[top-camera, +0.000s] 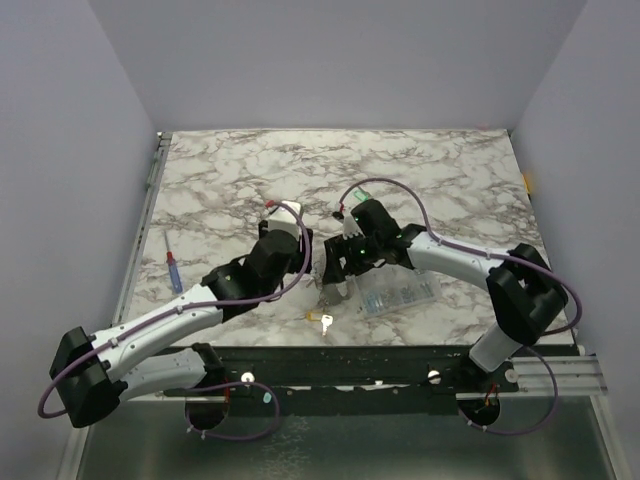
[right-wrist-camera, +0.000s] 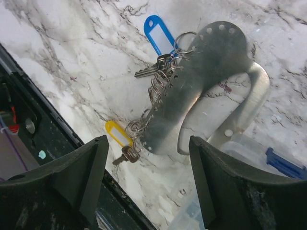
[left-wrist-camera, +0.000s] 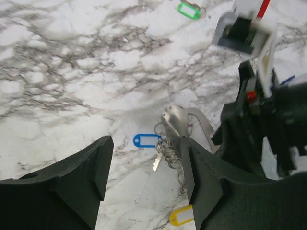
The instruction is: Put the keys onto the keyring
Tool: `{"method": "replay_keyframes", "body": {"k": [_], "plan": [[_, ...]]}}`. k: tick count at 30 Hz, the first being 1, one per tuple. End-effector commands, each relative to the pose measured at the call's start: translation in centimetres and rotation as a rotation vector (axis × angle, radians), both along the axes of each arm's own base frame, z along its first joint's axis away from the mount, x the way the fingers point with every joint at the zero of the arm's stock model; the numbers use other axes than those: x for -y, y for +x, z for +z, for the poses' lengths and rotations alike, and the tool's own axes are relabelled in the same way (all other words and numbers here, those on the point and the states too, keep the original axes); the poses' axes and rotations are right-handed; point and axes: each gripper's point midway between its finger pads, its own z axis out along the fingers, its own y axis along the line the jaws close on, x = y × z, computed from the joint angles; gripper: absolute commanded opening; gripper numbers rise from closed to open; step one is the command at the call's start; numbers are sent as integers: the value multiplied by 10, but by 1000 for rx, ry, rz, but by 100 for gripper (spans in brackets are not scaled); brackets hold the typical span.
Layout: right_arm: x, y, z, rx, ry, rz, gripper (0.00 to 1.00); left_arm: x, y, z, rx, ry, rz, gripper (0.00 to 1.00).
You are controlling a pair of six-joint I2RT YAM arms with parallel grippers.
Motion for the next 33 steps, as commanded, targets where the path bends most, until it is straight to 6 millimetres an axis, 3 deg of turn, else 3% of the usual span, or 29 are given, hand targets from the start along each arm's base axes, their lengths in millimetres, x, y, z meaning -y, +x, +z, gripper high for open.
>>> {"method": "replay_keyframes", "body": {"k": [1,6,11,20,26,33], "plan": [[-6,0,-21,-40,-136,-83,78,-46,-2,22,-4,203,62,66],[-11,6,-42,-44,-245,-143,79,-83,-2,26,60,282,158,69],[-12,12,-60,-34,-362,-196,80,-94,-5,37,98,234,197,71],[2,17,-81,28,-586,-209,79,-96,-8,43,115,206,198,71],[-2,2,-91,35,-660,-137,77,-97,-8,44,117,201,194,71],[3,-9,-109,32,-730,-126,62,-98,-9,45,122,194,196,71]]}}
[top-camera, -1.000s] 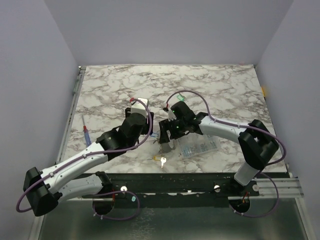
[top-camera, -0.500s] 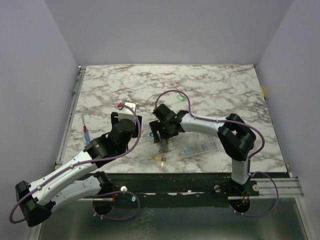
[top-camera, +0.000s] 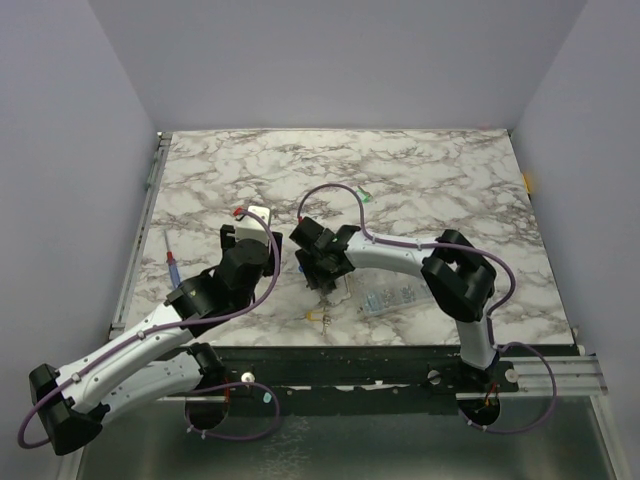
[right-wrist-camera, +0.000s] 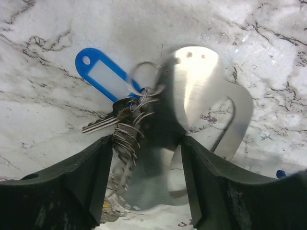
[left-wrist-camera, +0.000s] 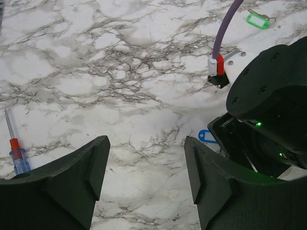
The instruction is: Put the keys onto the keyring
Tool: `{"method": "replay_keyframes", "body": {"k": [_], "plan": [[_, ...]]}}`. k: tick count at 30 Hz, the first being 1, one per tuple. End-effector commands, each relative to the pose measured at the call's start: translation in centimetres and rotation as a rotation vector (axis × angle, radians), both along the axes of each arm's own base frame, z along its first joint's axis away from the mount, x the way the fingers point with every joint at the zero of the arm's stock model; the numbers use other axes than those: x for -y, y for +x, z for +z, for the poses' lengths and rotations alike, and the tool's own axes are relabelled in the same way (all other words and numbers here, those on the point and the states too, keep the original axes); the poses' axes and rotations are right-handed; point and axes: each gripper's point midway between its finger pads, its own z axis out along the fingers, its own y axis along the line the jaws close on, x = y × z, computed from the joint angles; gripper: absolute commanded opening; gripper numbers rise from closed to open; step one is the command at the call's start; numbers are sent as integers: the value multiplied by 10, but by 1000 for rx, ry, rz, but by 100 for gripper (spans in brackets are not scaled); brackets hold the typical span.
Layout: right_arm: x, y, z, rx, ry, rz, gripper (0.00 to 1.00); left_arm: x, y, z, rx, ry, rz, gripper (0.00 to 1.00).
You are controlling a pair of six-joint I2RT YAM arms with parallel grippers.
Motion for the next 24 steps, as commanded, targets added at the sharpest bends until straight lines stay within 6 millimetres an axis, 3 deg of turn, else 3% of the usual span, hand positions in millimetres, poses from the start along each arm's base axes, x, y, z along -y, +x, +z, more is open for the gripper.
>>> {"method": "replay_keyframes", "body": {"k": [1,6,10,14,18,24], "plan": [[35,-25,-43,-92,-177,-5,57,-8,-1,-1,7,21,18,71],[27,-24,-36,-77,-125,9,31,-8,-1,-1,7,20,18,71],[16,-23,-23,-53,-46,51,20,-9,-1,0,10,18,22,71],[5,-18,5,5,45,96,18,-9,-3,2,15,6,10,71],[-10,-15,47,85,187,146,18,2,-8,6,28,-34,-67,70],[-31,-30,111,185,460,298,19,30,-22,32,102,-196,-255,70]]}}
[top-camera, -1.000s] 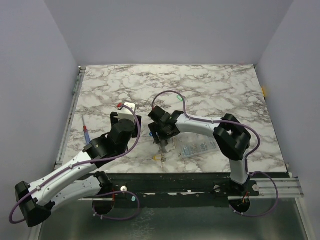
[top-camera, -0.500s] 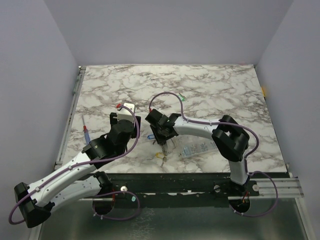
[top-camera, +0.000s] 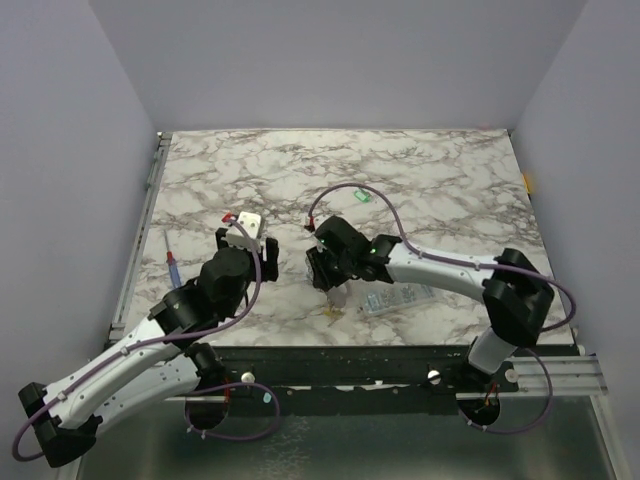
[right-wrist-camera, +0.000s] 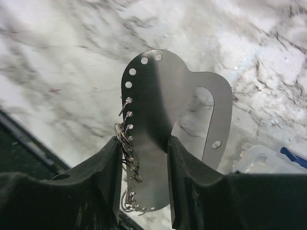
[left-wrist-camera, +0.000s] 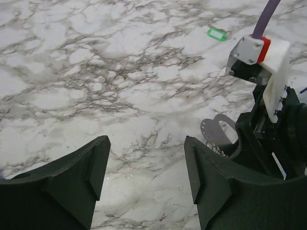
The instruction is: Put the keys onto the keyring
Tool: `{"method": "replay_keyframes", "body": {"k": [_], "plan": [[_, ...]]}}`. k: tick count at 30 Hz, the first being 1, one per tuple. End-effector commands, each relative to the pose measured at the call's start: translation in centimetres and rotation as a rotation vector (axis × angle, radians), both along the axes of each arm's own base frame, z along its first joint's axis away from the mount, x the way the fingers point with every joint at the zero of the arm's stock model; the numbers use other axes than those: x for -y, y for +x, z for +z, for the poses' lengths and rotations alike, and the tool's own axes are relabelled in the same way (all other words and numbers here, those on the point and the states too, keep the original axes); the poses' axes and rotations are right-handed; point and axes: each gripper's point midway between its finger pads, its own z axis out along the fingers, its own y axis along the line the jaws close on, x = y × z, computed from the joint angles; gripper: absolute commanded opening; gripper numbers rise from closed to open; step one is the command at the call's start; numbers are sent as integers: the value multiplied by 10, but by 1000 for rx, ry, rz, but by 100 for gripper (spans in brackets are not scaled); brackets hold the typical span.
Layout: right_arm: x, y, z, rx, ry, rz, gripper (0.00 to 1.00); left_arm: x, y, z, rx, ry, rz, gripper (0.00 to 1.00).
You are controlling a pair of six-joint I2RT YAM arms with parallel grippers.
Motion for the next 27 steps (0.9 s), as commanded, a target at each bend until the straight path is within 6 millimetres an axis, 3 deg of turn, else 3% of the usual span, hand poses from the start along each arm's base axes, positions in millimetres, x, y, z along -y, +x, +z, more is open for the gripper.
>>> {"method": "replay_keyframes", "body": {"k": [1,6,14,18,23,27], "plan": [[-32,-8,67,114,278,156,19,28,-15,26,77,-150,-192,70],[-33,-18,106,190,393,229,19,55,-38,53,141,-300,-390,67],[-18,-16,164,325,489,203,19,91,-62,55,70,-497,-561,56],[0,0,185,384,523,85,19,98,-66,59,92,-594,-591,55],[10,-10,219,438,637,105,19,107,-80,69,139,-703,-691,50],[16,-14,231,445,663,107,19,106,-81,68,174,-691,-702,44]]}}
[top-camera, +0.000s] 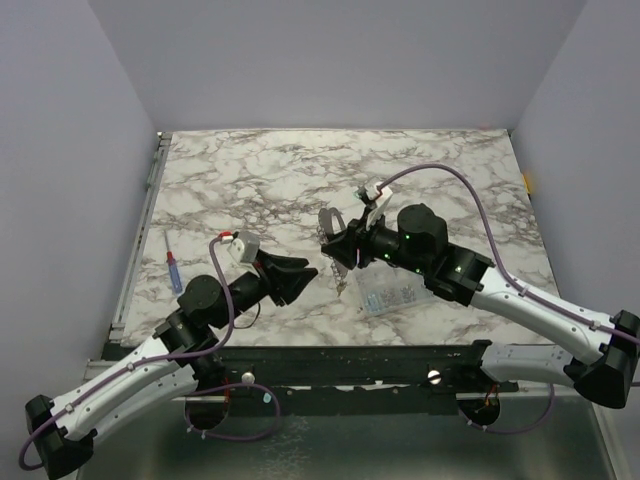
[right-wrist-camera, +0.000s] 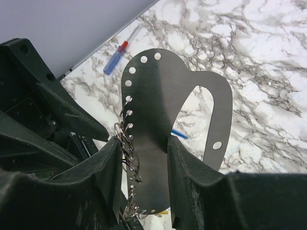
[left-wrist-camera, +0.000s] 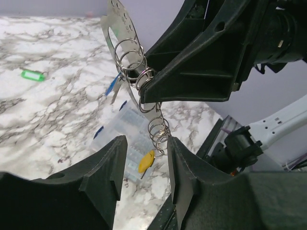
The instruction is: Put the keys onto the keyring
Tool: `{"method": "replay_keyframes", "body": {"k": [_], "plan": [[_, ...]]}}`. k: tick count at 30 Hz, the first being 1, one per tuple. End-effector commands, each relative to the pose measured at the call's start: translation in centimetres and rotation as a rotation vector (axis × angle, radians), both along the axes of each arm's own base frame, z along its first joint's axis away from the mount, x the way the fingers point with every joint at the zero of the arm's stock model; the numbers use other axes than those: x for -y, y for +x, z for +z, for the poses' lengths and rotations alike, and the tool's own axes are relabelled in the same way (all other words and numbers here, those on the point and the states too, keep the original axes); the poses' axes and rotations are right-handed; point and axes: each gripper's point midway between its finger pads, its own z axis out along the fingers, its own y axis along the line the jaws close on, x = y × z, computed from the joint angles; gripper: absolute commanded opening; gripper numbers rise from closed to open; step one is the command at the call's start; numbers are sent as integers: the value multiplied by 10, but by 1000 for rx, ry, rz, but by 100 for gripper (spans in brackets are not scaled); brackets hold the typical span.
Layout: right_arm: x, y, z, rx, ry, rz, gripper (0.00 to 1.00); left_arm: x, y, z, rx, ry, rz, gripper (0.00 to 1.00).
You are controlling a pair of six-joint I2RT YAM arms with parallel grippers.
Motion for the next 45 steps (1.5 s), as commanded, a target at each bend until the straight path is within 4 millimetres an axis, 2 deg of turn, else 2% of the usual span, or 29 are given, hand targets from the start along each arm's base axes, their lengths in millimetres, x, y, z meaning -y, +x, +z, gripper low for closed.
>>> {"method": "replay_keyframes", "body": {"k": [1,8,12,16,19,22,31,35,40,45], "plan": [[4,-1,28,35,90,2,19,2,-12,31,105,-114,-59,44],[7,-12,48,20,160,59,19,-10,-25,51,255,-285,-71,44],[4,-19,56,11,191,93,19,-6,-30,51,287,-310,-108,43],[1,-25,59,-14,213,126,19,-6,-31,55,320,-335,-114,38],[-2,-30,70,-5,253,155,19,-5,-34,57,351,-346,-128,38],[-4,-33,73,-10,267,176,19,-3,-37,57,381,-351,-147,37],[-11,-46,76,-25,303,254,19,8,-45,46,471,-312,-212,38],[-13,-47,70,-37,296,271,19,4,-51,48,535,-337,-216,37],[-16,-50,60,-41,273,300,19,4,-49,43,538,-336,-203,36],[-17,-53,53,-49,256,324,19,3,-48,47,540,-345,-197,34]]}}
